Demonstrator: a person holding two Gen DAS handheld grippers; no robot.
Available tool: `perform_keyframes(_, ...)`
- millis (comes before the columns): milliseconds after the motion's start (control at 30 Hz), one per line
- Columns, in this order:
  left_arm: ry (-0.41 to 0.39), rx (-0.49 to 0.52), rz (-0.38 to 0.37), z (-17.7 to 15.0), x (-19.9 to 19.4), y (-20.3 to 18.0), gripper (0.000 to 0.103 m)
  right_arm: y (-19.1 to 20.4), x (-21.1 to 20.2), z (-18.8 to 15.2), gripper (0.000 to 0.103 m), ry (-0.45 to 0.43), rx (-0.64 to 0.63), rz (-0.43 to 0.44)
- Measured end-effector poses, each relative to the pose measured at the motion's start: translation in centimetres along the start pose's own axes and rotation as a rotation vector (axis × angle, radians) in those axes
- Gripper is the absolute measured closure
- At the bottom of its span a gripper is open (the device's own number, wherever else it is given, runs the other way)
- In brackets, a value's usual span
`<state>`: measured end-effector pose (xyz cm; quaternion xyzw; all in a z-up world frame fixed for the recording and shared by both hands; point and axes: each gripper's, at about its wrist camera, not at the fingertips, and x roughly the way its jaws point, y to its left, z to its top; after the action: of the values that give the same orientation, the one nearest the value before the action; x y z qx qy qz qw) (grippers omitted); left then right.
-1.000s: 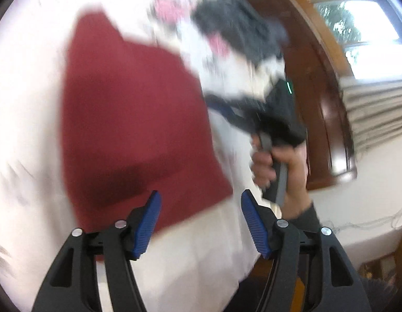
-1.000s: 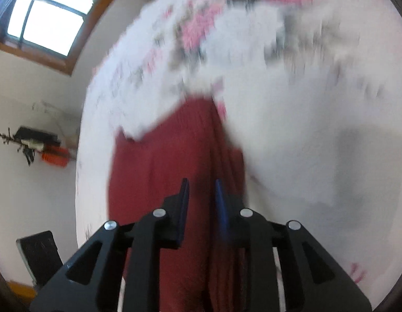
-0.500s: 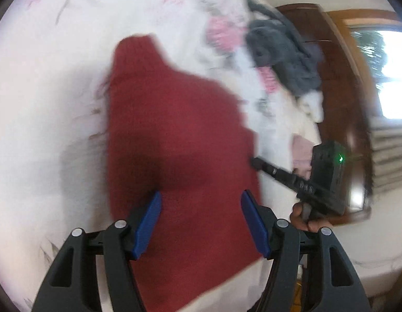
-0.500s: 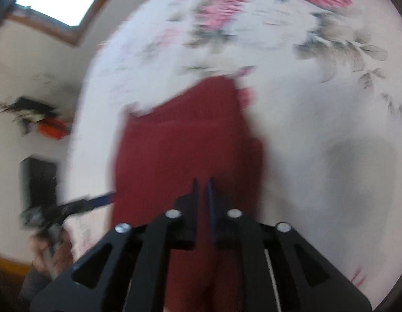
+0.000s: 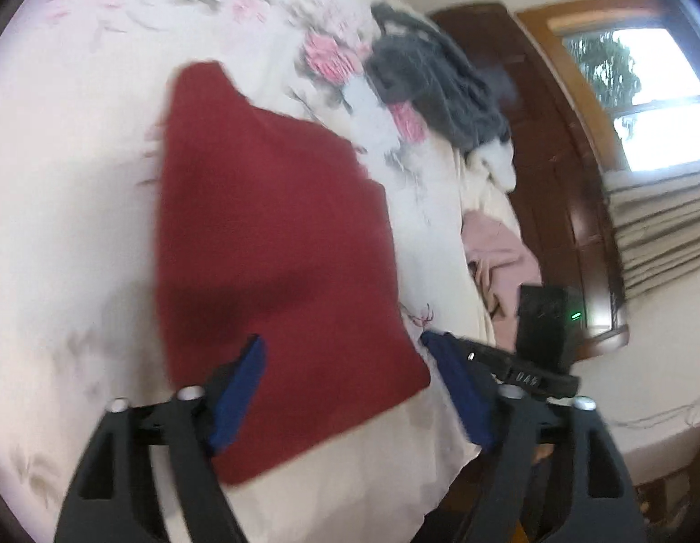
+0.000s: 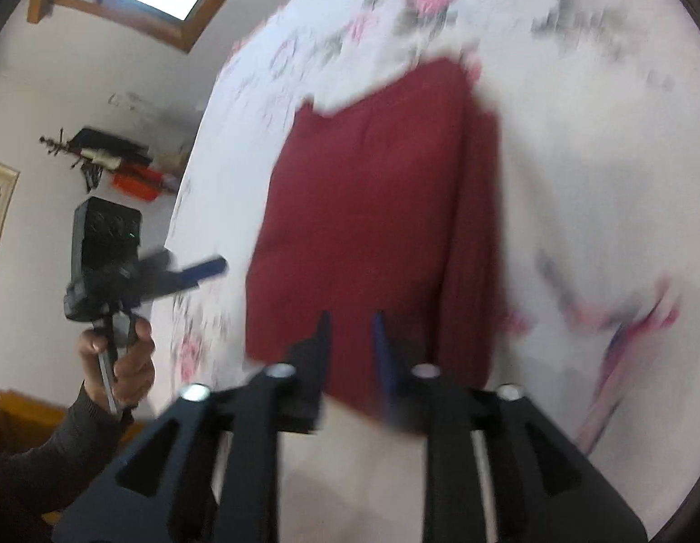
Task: Fold small clothes
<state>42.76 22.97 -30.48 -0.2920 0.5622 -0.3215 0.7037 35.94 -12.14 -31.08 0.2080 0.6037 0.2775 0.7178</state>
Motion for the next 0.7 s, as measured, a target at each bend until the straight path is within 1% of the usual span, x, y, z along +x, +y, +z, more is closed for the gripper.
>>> perform_keyframes(33, -0.013, -0.02, 0.018, -0.7, -0.6, 1.1, 0.02, 0.0, 1.0, 0.1, 0.074, 0.02, -0.004, -0.028)
perform_keyframes(67, -0.017, -0.041, 0.032, -1.2, -1.0, 2.0, 0.02, -0.4, 1.8, -0.2, 0.08, 0.038, -0.004, -0.082)
perform_keyframes(100, -0.006, -0.086, 0.051, -1.9, -1.0, 3.5, 0.02, -1.2, 1.9, -0.2, 0.088, 0.042, 0.019, -0.089)
perform_keyframes(133, 0.016, -0.128, 0.064, -2.4, -0.8, 4.8, 0.02, -1.8, 1.6, 0.2, 0.088, 0.033, 0.053, -0.061)
perform_keyframes(167, 0.029, -0.145, 0.058, -2.9, -0.8, 5.5, 0.02, -2.3, 0.9, 0.7, 0.079, 0.011, 0.088, -0.016)
perform_keyframes(200, 0.051, -0.154, 0.037, -3.2, -0.3, 6.2, 0.02, -2.7, -0.6, 1.4, 0.05, -0.036, 0.12, 0.021)
perform_keyframes(233, 0.078, -0.162, 0.021, -3.4, 0.6, 6.8, 0.02, -3.1, -1.9, 2.1, 0.033, -0.078, 0.146, 0.034)
perform_keyframes(267, 0.097, -0.166, 0.013, -3.3, 1.4, 7.1, 0.02, -3.6, -2.6, 2.7, 0.019, -0.102, 0.171, 0.048)
perform_keyframes(367, 0.131, -0.165, -0.05, -3.1, 3.7, 8.1, 0.02, -6.2, -3.1, 5.3, 0.019, -0.102, 0.291, 0.173)
perform_keyframes(433, 0.143, -0.176, -0.116, -3.2, 4.7, 8.6, 0.02, -8.0, -2.1, 7.4, 0.019, -0.085, 0.352, 0.224)
perform_keyframes(500, 0.147, -0.179, -0.153, -3.2, 5.1, 8.7, 0.021, -9.0, -0.5, 9.2, 0.019, -0.052, 0.388, 0.266)
perform_keyframes(567, 0.156, -0.178, -0.167, -2.9, 5.8, 8.6, 0.021, -9.8, 1.1, 10.9, 0.019, -0.028, 0.402, 0.259)
perform_keyframes(600, 0.165, -0.175, -0.17, -2.8, 6.0, 8.5, 0.021, -10.1, 2.3, 11.8, 0.019, -0.013, 0.405, 0.234)
perform_keyframes(700, 0.188, -0.152, -0.174, -2.8, 6.2, 8.1, 0.021, -10.3, 3.9, 13.2, 0.019, 0.026, 0.397, 0.205)
